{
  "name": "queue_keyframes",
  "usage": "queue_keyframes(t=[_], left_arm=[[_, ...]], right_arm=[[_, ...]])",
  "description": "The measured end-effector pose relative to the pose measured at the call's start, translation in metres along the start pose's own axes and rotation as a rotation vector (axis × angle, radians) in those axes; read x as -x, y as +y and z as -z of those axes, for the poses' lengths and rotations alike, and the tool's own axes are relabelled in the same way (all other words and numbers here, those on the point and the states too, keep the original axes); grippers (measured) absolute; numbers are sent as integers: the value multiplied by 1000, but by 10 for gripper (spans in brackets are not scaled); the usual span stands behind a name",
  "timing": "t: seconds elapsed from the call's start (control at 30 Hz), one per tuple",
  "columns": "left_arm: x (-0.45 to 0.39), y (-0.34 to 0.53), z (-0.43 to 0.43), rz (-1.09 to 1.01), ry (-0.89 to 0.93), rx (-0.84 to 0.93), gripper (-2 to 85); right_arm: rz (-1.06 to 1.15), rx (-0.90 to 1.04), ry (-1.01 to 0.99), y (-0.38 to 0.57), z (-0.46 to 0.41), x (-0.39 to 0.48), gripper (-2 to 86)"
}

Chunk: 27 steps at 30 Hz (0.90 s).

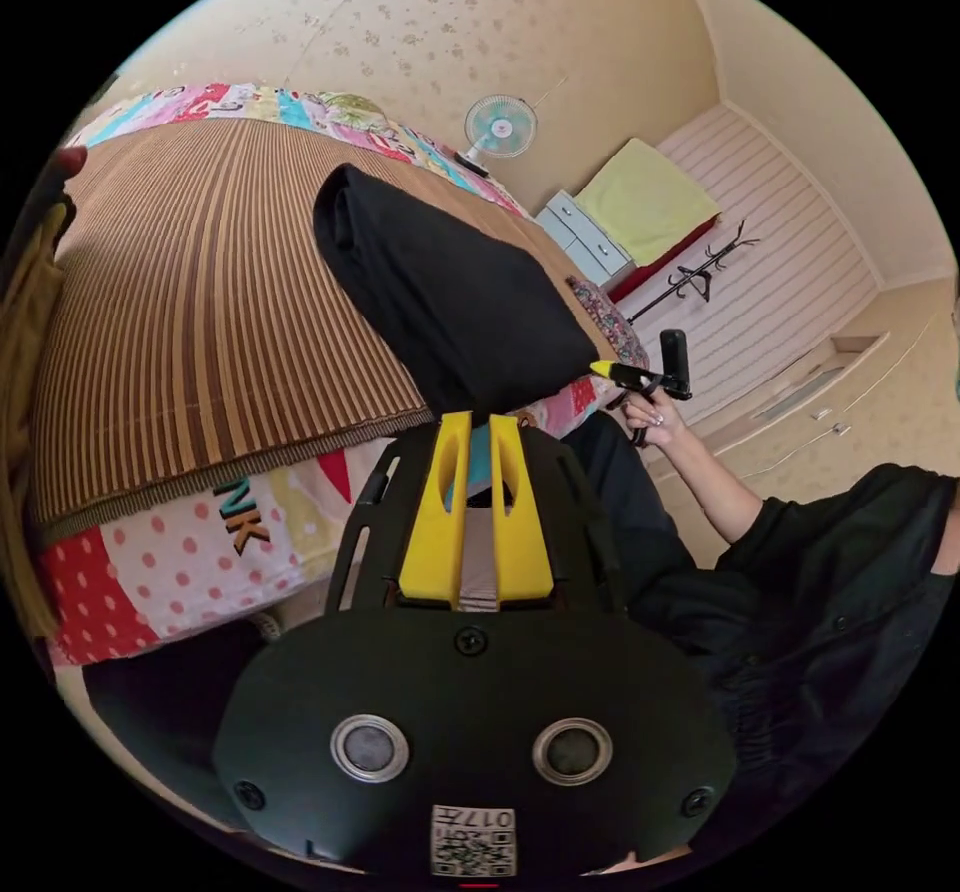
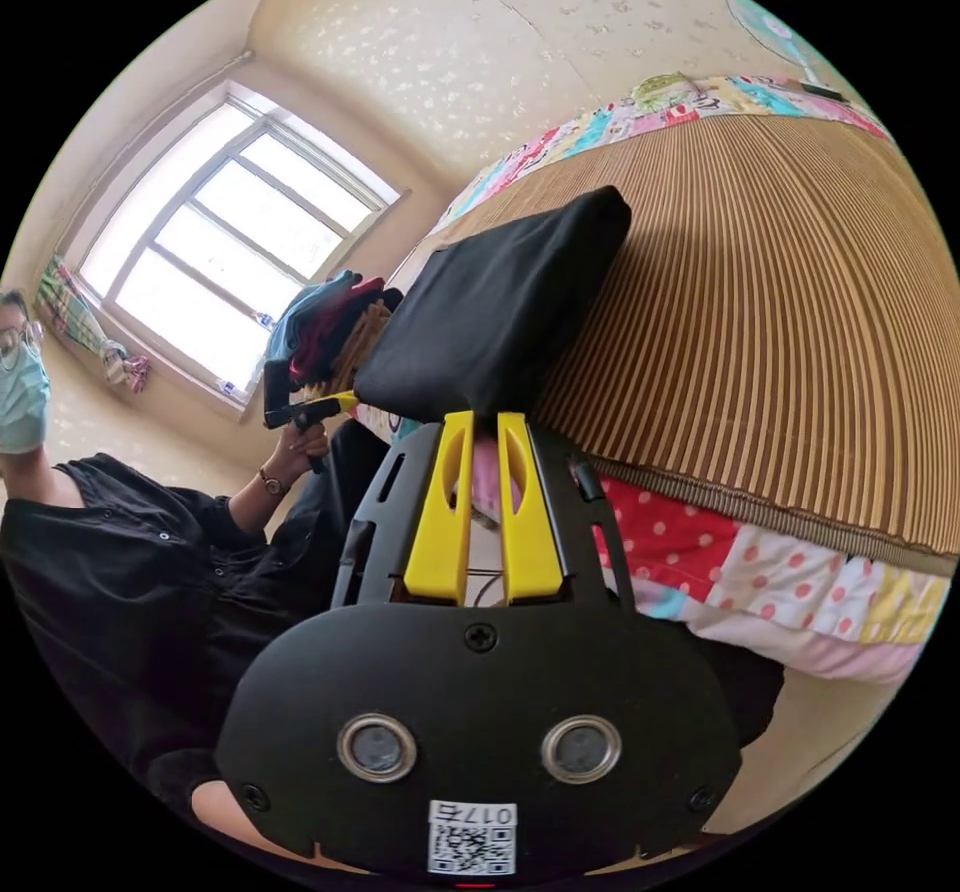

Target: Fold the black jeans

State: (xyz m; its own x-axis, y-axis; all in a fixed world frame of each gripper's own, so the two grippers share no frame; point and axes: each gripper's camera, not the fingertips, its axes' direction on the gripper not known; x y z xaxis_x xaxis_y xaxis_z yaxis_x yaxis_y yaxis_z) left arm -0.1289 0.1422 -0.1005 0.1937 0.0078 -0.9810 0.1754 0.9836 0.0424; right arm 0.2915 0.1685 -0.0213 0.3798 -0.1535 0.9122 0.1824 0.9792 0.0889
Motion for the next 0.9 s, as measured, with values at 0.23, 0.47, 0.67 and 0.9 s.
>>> queue_keyframes(t=[0.23,0.47,0.67,0.9], left_arm=[[75,-59,28,180,213,-164,162],[113,-117,-21,285,52,-128,169],[116,-130,-52,283,-115,-5,159],[145,-128,-75,381,-56,-17,81]], right_arm=[[15,-231,78,-20,36,8,81],[-204,-243,20,-61,-19,-17,127],[-190,-97,199,-75,-73,0,154],[-189,-76,121,-83,-92,0,116]])
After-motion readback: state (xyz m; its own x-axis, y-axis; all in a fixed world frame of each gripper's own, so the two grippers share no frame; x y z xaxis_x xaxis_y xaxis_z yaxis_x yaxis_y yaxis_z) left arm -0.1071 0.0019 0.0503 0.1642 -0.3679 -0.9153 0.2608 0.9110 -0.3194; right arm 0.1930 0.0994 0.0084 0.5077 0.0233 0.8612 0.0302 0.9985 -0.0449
